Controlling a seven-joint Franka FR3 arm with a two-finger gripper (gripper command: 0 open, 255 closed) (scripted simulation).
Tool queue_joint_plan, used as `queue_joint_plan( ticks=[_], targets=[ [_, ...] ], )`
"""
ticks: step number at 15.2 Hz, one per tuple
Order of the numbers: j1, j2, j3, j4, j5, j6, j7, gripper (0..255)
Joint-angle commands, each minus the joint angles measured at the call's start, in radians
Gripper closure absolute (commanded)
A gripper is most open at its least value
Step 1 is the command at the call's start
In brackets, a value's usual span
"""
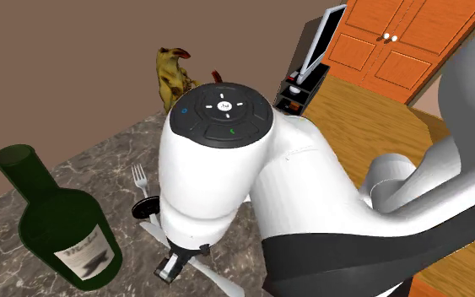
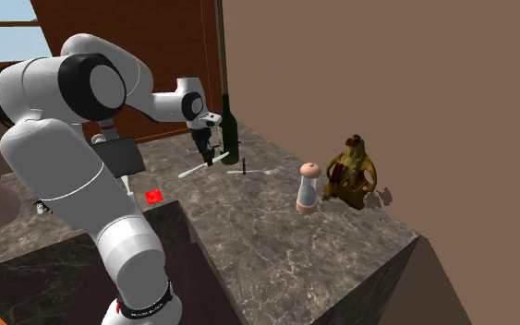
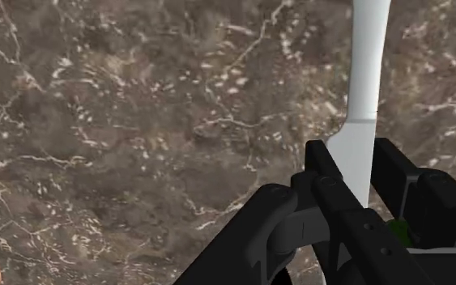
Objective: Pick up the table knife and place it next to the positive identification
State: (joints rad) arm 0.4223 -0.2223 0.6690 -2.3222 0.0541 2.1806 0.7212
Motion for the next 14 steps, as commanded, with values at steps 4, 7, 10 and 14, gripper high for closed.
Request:
queue_joint_plan(
  ticks=[4, 7, 10, 14],
  targets=[
    [0.05, -0.004, 0.083, 0.012, 0.015, -0.016, 0.125, 255],
    [0.074, 0.011, 0.138, 0.035, 0.011, -0.028, 0.208, 255],
    [0.094, 0.04, 0.198, 0.069, -0.006, -0.041, 0.299, 255],
    [0.113, 0.106, 0.283, 0.129, -0.059, -0.06, 0.437, 255]
  ],
)
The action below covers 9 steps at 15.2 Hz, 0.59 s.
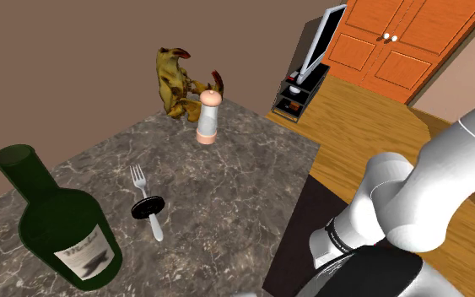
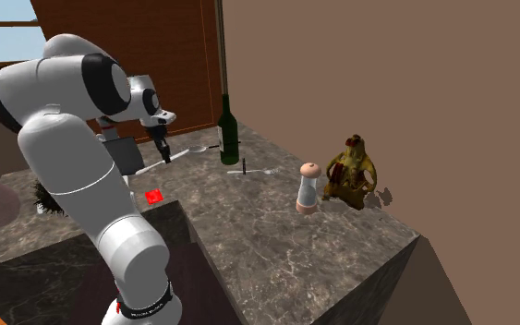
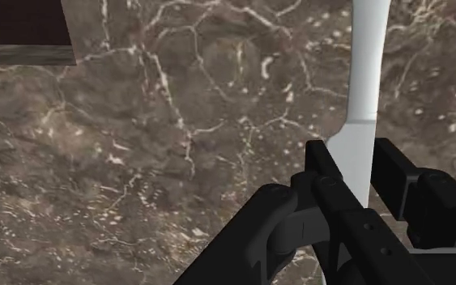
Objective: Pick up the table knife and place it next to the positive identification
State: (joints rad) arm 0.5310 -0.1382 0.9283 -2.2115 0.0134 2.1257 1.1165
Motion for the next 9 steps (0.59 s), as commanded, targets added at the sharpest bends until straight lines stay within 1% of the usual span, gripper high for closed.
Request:
queue_joint_plan(
  ticks=[1, 3, 4, 9],
  targets=[
    [0.01, 0.045, 0.046, 0.036, -0.039, -0.011, 0.081, 255],
    [0.024, 0.101, 0.088, 0.076, -0.09, -0.025, 0.164, 255],
    [0.037, 0.145, 0.114, 0.106, -0.133, -0.037, 0.225, 255],
    [0.05, 0.201, 0.109, 0.072, -0.194, 0.02, 0.274, 255]
  ],
)
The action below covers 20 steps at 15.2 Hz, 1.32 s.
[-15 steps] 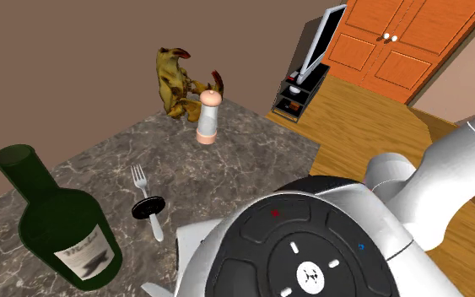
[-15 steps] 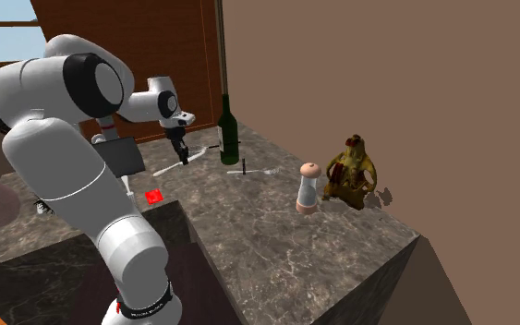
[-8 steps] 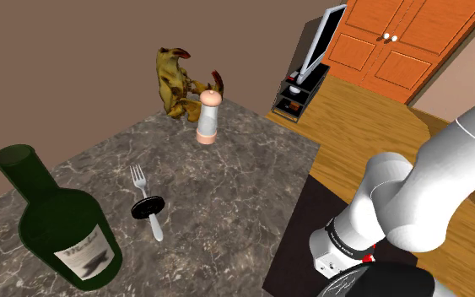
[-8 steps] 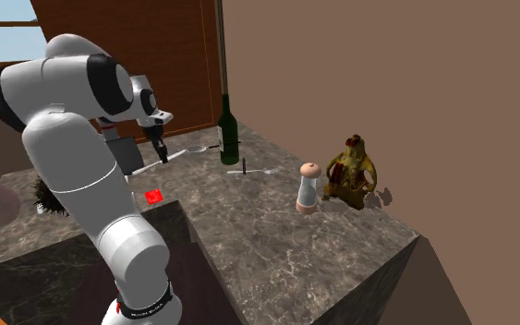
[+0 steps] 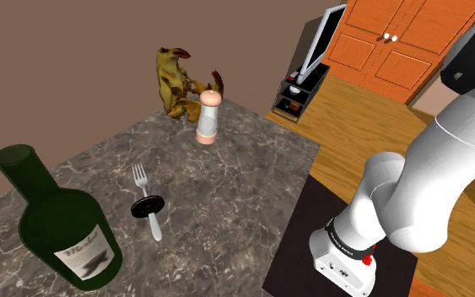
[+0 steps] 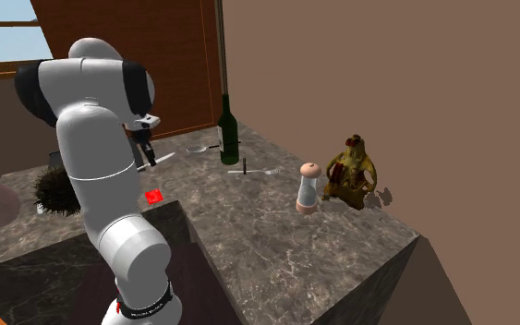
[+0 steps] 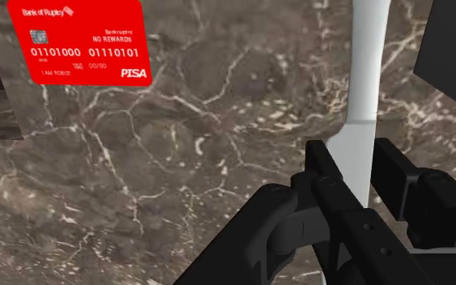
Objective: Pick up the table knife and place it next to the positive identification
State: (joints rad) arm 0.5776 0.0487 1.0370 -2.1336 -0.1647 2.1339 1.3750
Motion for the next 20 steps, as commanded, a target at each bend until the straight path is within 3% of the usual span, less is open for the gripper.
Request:
queue_joint_plan(
  ticks=[1, 8, 16, 17, 20],
  targets=[
    [0.006, 0.027, -0.001, -0.012, -0.03, 0.023, 0.026, 255],
    [0.039, 0.12, -0.029, -0.049, -0.141, 0.097, 0.109, 255],
    [0.04, 0.12, -0.029, -0.049, -0.141, 0.098, 0.109, 255],
    [0.04, 0.12, -0.029, -0.049, -0.141, 0.097, 0.109, 0],
    [0.04, 0.12, -0.029, -0.049, -0.14, 0.098, 0.109, 0]
  ],
)
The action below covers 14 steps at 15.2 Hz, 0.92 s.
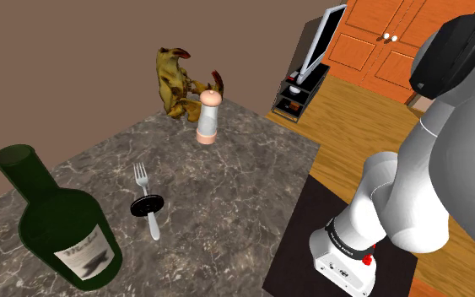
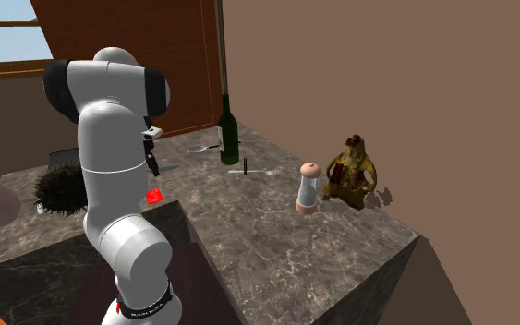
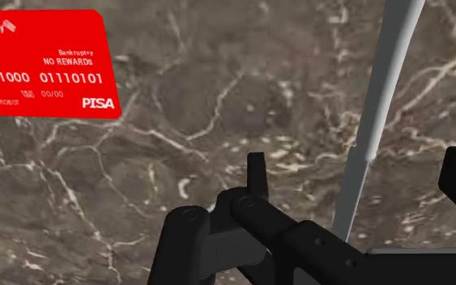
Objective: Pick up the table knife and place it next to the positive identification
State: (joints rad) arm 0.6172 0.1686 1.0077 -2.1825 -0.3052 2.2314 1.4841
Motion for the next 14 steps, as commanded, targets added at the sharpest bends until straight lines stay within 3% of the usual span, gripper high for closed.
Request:
queue_joint_plan(
  ticks=[1, 2, 6, 14],
  targets=[
    [0.0, 0.0, 0.0, 0.0, 0.0, 0.0, 0.0, 0],
    [0.0, 0.0, 0.0, 0.0, 0.0, 0.0, 0.0, 0],
    [-0.039, -0.113, 0.042, 0.054, 0.134, -0.101, -0.093, 0],
    [-0.037, -0.113, 0.039, 0.054, 0.134, -0.101, -0.093, 0]
  ],
)
